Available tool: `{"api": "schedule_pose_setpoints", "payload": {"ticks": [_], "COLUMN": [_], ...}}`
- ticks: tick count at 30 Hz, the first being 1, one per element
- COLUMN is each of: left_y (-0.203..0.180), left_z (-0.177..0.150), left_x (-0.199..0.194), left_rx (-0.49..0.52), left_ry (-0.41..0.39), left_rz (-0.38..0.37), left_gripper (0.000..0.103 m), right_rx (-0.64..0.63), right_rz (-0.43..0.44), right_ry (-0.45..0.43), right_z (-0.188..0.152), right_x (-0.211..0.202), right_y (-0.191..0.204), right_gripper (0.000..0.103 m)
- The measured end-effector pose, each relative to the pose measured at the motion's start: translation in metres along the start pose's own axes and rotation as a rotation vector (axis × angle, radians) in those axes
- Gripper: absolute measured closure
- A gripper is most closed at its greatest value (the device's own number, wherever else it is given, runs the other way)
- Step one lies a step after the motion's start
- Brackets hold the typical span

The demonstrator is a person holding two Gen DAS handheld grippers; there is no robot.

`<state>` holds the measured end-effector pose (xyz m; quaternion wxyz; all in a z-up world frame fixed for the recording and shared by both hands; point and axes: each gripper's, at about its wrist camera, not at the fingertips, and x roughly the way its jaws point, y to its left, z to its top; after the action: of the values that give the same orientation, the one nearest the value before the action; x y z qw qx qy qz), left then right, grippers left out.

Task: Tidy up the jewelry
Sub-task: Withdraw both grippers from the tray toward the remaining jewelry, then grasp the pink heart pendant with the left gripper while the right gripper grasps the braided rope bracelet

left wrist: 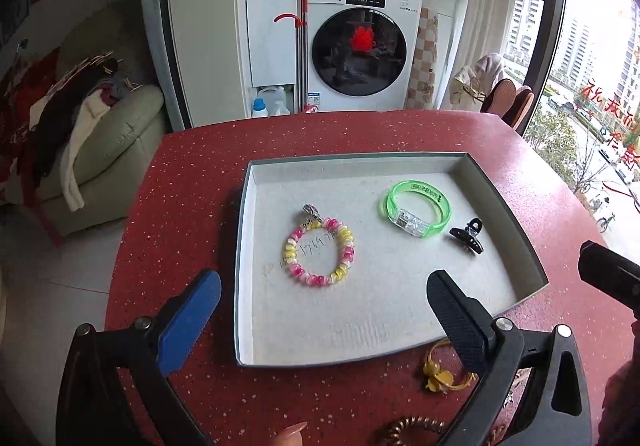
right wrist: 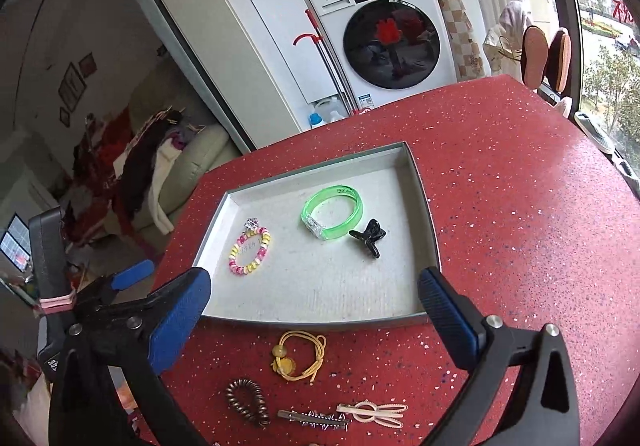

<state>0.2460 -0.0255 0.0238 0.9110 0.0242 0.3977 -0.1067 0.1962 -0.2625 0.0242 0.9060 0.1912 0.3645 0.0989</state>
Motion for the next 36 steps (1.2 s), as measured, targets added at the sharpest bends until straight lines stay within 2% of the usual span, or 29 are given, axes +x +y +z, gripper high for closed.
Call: {"api": "schedule_pose_setpoints", "payload": {"ticks": [3,7,10,14,17,21,28,36], "left_y": [-0.001,-0.001,0.001,0.004,0.0,-0.011,-0.026,-0.026], "left_z": [-0.019,-0.049,-0.074,-0.103,-0.12,-0.141,-0.161,-0.161], "left_x": [-0.016,-0.036,-0.046,-0.051,-0.054,-0.062,-0.059,-0.055], "left_rx": [0.006,0.021,-0.001,-0.038,-0.049,-0.038,-0.022,-0.042], "left_ry": [0.013,0.021,0.041,0.082,0.11,0.112,0.146,0.156], "left_rz": [-0.013,-0.011,-0.002,-0.028,-0.065,-0.063,-0.03,-0.005], "left_gripper": [0.0,0.0,0.0,0.0,0.0,0.0,0.0,0.0], "right_rx": [0.006,0.011,0.004,-0.013,-0.02,-0.038,-0.072,-0.076], "right_rz": [0.013,-0.003,-0.026,-0.048,-0.085,-0.146,-0.198,-0.235], "right_ry": [-0.003,0.044,0.072,0.133,0.191,0.23,0.226,0.22], "right_z": [-0.013,-0.033,-0.051,-0.085,-0.11,-0.137,-0.15,-0.143], "right_x": [-0.012,-0.023,-0.032,-0.037,-0.035,-0.033,-0.038,-0.032], "right_y": [0.001,0.0,-0.002,-0.007,-0.013,-0.015,-0.013,-0.015], "right_gripper": [0.0,0.0,0.0,0.0,0.0,0.0,0.0,0.0]}}
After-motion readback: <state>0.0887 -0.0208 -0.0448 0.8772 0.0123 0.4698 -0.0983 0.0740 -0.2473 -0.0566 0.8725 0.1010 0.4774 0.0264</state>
